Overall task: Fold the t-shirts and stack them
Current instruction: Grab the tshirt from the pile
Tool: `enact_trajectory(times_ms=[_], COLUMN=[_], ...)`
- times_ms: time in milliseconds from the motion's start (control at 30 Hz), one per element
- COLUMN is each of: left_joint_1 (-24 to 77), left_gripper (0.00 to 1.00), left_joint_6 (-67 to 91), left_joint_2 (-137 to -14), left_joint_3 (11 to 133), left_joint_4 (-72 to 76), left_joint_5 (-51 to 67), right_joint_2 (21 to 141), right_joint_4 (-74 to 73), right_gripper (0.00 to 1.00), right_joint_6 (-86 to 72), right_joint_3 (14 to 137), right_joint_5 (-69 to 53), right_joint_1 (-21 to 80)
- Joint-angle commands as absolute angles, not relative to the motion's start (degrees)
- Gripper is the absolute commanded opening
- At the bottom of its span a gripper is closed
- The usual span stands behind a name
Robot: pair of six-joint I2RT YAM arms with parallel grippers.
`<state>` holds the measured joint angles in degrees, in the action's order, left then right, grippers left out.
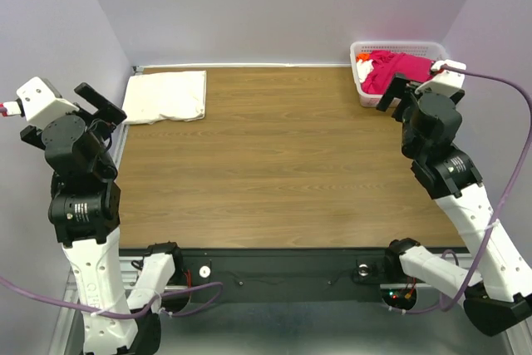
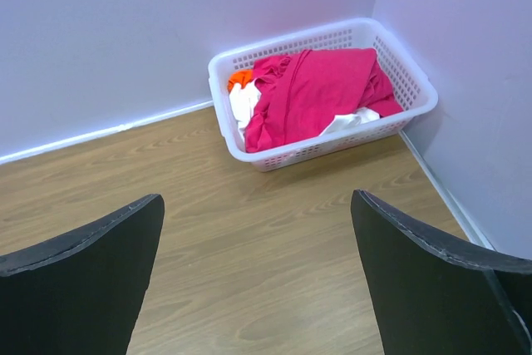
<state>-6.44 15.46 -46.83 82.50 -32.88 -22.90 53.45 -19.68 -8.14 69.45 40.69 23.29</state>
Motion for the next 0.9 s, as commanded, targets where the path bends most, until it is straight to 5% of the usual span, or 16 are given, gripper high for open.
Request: enact_trajectory(times_ms=[0,433,867], left_joint_1=[-6.15,-2.38,2.55], left_gripper=[0.98,0.98,0.98], left_joint_6=[15.38,17.14,13.89], left_joint_2=[-46.85,-45.88,-45.35], left_joint_3=[81.48,72.25,68.12], left_joint_4=[-30.68,-27.6,-26.63], left_joint_5=[-22.15,-16.97,-21.09], right_joint_2=[54.93,83.1,110.47], right_joint_4=[-16.0,-14.41,-14.41], right_gripper=[1.0,1.0,0.76], right_joint_6=[-5.89,-7.12,-14.84], right_joint_3=[70.49,86.01,103.53], right_joint_5=[40.78,43.42,33.59], right_joint_1=[23.2,23.03,6.79])
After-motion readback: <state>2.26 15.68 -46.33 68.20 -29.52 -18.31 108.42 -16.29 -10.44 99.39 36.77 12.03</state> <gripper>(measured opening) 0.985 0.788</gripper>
